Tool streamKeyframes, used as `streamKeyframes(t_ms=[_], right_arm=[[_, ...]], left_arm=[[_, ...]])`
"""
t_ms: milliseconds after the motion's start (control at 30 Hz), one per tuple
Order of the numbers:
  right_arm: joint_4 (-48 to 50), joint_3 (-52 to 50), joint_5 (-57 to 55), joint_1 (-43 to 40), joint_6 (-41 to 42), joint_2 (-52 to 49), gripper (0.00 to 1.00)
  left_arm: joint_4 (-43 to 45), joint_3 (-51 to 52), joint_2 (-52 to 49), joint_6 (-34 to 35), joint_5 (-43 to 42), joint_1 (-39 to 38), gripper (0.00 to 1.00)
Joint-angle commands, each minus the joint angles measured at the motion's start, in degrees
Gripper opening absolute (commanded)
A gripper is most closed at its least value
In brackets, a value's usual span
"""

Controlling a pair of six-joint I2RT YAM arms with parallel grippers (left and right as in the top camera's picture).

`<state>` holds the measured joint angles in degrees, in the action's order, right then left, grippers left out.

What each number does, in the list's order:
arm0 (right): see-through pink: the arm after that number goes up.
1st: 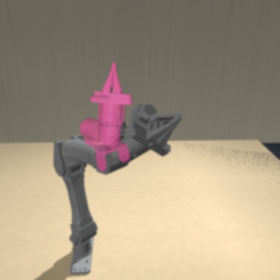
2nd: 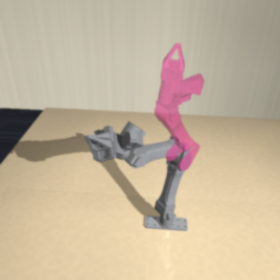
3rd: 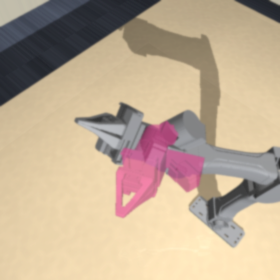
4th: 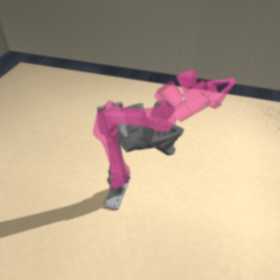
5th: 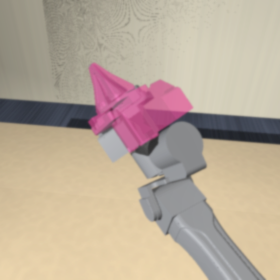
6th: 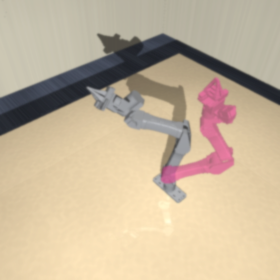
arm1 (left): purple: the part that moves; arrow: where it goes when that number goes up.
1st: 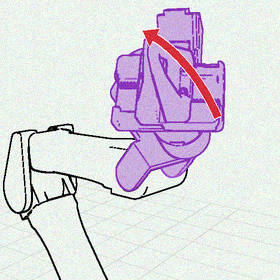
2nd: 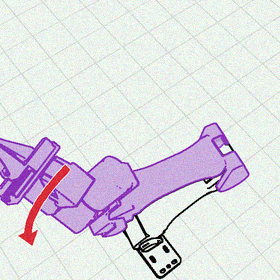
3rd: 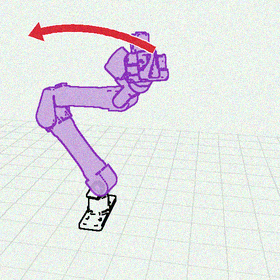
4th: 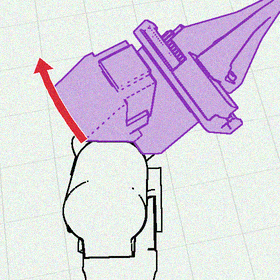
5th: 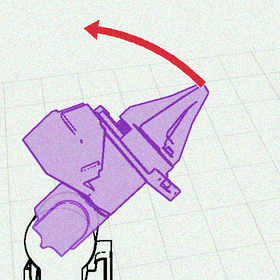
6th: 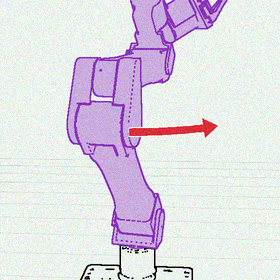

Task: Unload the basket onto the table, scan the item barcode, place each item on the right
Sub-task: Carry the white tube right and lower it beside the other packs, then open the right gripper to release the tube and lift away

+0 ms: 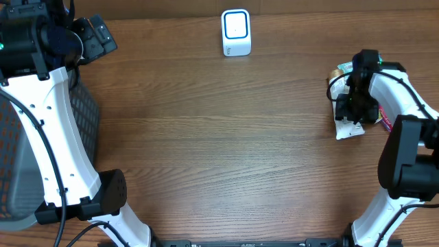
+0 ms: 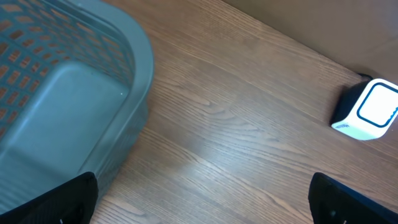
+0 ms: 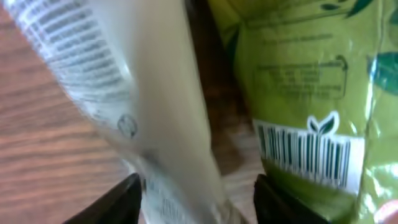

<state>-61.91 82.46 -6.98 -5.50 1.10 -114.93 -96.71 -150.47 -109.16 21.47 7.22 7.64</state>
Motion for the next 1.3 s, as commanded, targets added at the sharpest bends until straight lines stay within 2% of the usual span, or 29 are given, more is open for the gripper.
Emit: streamKeyframes(t_ms=[0,133,267,467,800,1000,1267], right_arm=[[-1.36,5.18,2.43,1.03,0.55,1.7,0.66],[-3.82,10.56,7.17,2.84,0.33,5.97,0.85],[-7.06,16.63,10.45,5.35,0.35,12.74,0.99],[-12.92,21.97,14.56,7.78,0.37,25.51,1.0],[-16.26,22.03,22.27,8.02,1.03,45.94,1.0],[-16.57,22.03,22.27,8.02,1.03,51.52,1.0],[-24.28,21.92,21.46,8.02,0.98,52.22,1.0]], left_arm=[[-0.09,0.07,-0.24,0.81,-0.24,0.17,1.0],[-0.09,0.07,-0.24,0.81,-0.24,0.17,0.99],[-0.09,0.07,-0.24,0.81,-0.24,0.17,1.0],[-0.09,0.07,-0.24,0.81,-0.24,0.17,1.0],[-0.09,0.07,-0.24,0.81,-0.24,0.17,0.99],[-0.09,0.07,-0.24,0.81,-0.24,0.17,1.0],[-0.09,0.07,-0.24,0.81,-0.24,0.17,1.0]])
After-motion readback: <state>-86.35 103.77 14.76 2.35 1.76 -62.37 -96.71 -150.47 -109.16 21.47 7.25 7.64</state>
